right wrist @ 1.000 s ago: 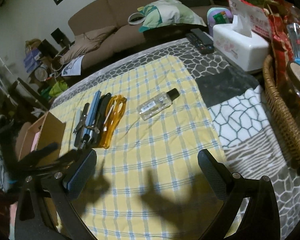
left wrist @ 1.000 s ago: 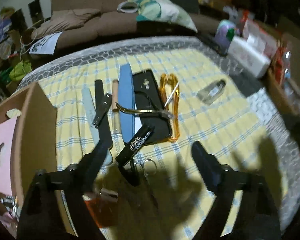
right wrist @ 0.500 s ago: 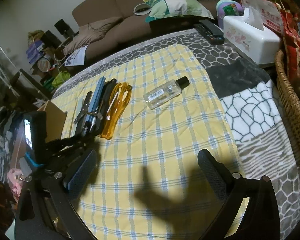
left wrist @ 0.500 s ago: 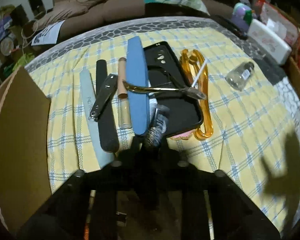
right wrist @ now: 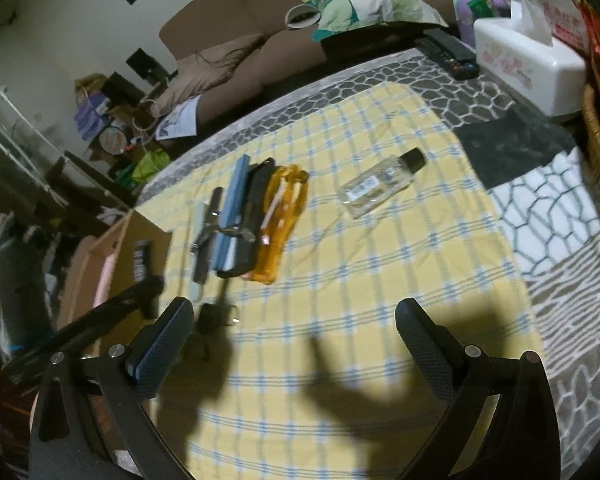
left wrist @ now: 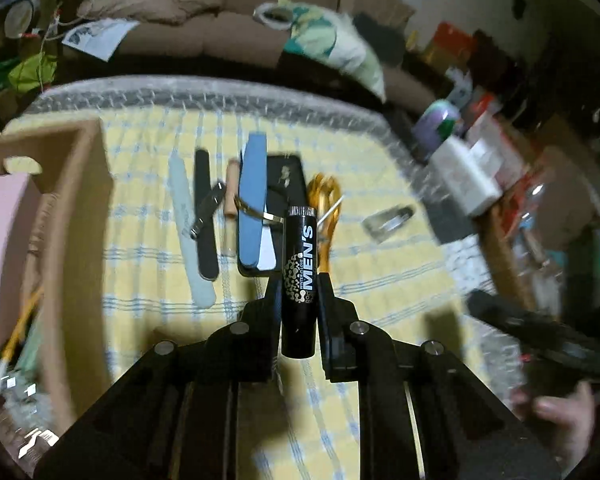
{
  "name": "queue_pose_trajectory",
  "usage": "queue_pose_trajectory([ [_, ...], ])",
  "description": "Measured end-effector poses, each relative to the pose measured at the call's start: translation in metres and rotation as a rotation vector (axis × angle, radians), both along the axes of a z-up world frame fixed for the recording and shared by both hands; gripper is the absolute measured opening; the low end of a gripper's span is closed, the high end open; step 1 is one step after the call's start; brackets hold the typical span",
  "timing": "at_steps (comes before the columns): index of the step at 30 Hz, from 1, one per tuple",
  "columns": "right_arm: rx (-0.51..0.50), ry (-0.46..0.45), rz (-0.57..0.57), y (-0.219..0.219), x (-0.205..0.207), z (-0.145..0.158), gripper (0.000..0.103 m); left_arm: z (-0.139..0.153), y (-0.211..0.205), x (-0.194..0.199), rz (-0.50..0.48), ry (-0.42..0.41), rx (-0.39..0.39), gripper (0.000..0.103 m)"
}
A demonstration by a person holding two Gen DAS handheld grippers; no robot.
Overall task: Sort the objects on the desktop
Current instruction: 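Grasp the black MEN'S tube with the left tool and lift it, then grasp the pale nail file with the right tool while the left tool holds the tube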
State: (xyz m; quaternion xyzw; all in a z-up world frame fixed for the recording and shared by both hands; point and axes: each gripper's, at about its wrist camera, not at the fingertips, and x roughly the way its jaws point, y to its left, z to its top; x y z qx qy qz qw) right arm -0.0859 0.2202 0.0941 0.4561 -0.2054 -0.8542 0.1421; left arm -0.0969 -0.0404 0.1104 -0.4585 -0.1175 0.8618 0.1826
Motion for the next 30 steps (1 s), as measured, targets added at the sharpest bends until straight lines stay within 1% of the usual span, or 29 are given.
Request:
queue_pose_trajectory([
  [4, -0.098, 0.005, 0.009, -0.009, -0.002, 0.002, 0.103, 0.037, -0.029, 0.025, 0.021, 0.049, 0.043, 0.015],
  [7, -0.092, 0.014, 0.041, -0.025, -0.004, 0.003, 0.103, 0.056, -0.052, 0.043, 0.048, 0.085, 0.073, 0.015],
  [10, -0.078, 0.014, 0.072, -0.044, -0.006, 0.002, 0.103, 0.063, -0.072, 0.055, 0.078, 0.096, 0.103, 0.015],
  [12, -0.062, 0.015, 0.095, -0.059, -0.007, -0.001, 0.103, 0.063, -0.084, 0.059, 0.095, 0.098, 0.121, 0.015],
  [15, -0.03, 0.009, 0.124, -0.083, -0.01, -0.006, 0.103, 0.059, -0.103, 0.06, 0.12, 0.086, 0.169, 0.015],
  [19, 0.019, 0.009, 0.148, -0.115, -0.017, -0.012, 0.103, 0.057, -0.123, 0.057, 0.151, 0.082, 0.196, 0.015],
  [22, 0.081, 0.04, 0.167, -0.139, -0.02, -0.01, 0.103, 0.059, -0.137, 0.056, 0.167, 0.09, 0.221, 0.015],
  [25, 0.108, 0.053, 0.205, -0.167, -0.025, -0.013, 0.103, 0.06, -0.149, 0.056, 0.175, 0.094, 0.241, 0.015],
  [28, 0.14, 0.051, 0.225, -0.19, -0.033, -0.025, 0.099, 0.057, -0.161, 0.056, 0.182, 0.088, 0.261, 0.015],
  [30, 0.166, 0.041, 0.226, -0.201, -0.038, -0.035, 0.094, 0.054, -0.167, 0.056, 0.185, 0.083, 0.264, 0.015],
])
